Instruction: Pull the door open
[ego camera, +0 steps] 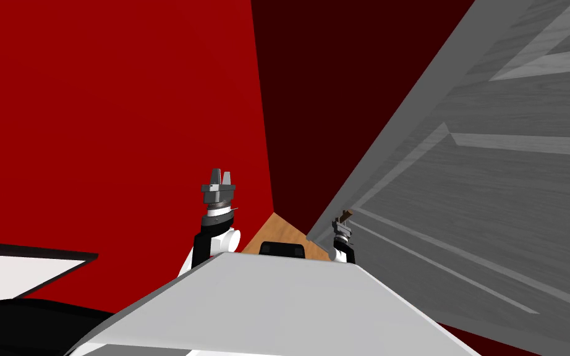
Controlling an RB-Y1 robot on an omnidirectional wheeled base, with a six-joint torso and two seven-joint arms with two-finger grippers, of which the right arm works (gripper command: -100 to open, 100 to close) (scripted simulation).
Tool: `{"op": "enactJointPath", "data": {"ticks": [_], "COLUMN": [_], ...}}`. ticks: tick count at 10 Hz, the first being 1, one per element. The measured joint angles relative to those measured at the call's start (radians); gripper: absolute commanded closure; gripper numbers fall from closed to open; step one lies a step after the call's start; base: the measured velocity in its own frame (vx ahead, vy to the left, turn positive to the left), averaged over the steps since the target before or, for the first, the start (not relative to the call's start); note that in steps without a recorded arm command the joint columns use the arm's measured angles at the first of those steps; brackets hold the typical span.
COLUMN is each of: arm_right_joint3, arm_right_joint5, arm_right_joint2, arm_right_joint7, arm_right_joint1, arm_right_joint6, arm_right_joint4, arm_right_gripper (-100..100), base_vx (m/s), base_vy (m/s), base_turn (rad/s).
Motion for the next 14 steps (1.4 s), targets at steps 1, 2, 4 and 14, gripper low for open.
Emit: {"op": "enactJointPath", "data": {"ticks": [1, 2, 4, 14], "arm_right_joint3": [0.0, 0.005, 0.02, 0.126], "arm_right_joint5": [0.0, 0.002, 0.01, 0.057], "arm_right_joint2": [0.0, -0.008, -0.019, -0.085], "arm_right_joint7": [0.0, -0.007, -0.024, -0.114], "arm_right_joint1": [0.0, 0.002, 0.003, 0.051], "arm_right_joint6": [0.0, -0.002, -0.007, -0.004], "arm_right_joint4": [0.0, -0.004, -0.003, -0.057], "arm_right_gripper": [100, 100, 100, 100], "base_vx": [-0.103, -0.172, -0.178, -0.211], "base_vy": [0.003, 0.006, 0.034, -0.007], "base_turn": [0.075, 0.078, 0.066, 0.087]}}
